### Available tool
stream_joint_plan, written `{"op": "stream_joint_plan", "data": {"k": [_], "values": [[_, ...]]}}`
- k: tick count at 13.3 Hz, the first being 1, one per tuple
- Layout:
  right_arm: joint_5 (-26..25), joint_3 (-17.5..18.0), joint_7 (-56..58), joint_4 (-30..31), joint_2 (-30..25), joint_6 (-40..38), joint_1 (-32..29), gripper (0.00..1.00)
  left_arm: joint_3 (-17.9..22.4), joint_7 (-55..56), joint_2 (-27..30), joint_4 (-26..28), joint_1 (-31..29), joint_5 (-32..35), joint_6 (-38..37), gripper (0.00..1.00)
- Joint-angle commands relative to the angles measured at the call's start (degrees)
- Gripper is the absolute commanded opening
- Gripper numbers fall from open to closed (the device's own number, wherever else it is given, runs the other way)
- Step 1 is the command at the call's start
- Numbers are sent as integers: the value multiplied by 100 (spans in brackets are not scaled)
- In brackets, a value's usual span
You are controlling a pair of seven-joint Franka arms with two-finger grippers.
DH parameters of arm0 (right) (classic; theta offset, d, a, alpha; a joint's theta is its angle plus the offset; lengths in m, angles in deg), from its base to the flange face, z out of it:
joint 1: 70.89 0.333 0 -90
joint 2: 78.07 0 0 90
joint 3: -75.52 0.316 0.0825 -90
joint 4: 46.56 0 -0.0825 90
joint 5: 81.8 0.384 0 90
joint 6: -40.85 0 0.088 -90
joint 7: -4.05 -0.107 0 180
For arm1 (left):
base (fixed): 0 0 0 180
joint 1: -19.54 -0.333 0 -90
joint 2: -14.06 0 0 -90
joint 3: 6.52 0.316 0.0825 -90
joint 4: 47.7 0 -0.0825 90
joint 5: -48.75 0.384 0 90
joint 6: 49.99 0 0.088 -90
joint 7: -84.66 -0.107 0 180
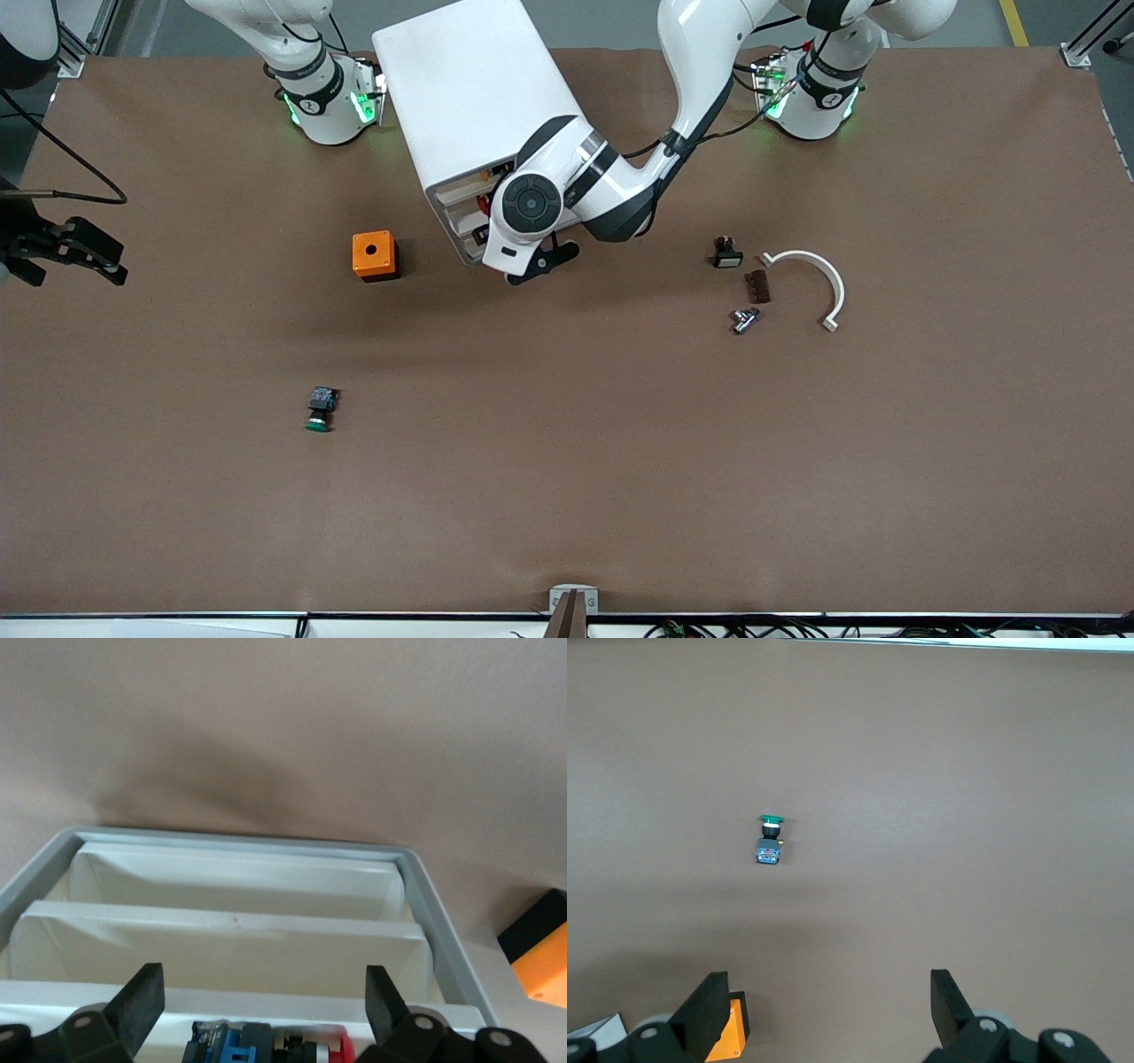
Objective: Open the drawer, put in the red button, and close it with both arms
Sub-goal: 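Push the drawer shut with the left gripper while the right gripper retracts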
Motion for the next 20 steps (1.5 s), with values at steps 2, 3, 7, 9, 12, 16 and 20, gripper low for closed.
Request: {"op": "stream_joint_plan", "data": {"k": [2,3,7,9,12,16,20], "values": [[-46,33,37,-47,12,-56,-27,100,-80,75,17,110,28,-334,-45,100],[-46,33,37,-47,12,-56,-27,100,-81,58,25,154,19,-335,-45,100],[-46,33,37,-47,12,-56,-27,100,-125,75,25,189,10,-335,-63,100],[-46,33,37,-47,12,-56,-27,100,-125,75,34,181,-16,-335,-63,100],[-46,33,28,-47,12,-47,-27,100,-63,66,87,137,-78,-247,-63,100],[-46,33,28,-47,12,-74,-27,100,113,-4,315,-91,-683,-176,-63,100],[-37,15,46,-117,21,-56,-45,100,122,-556,1200,-66,-1281,418,-71,100]]}}
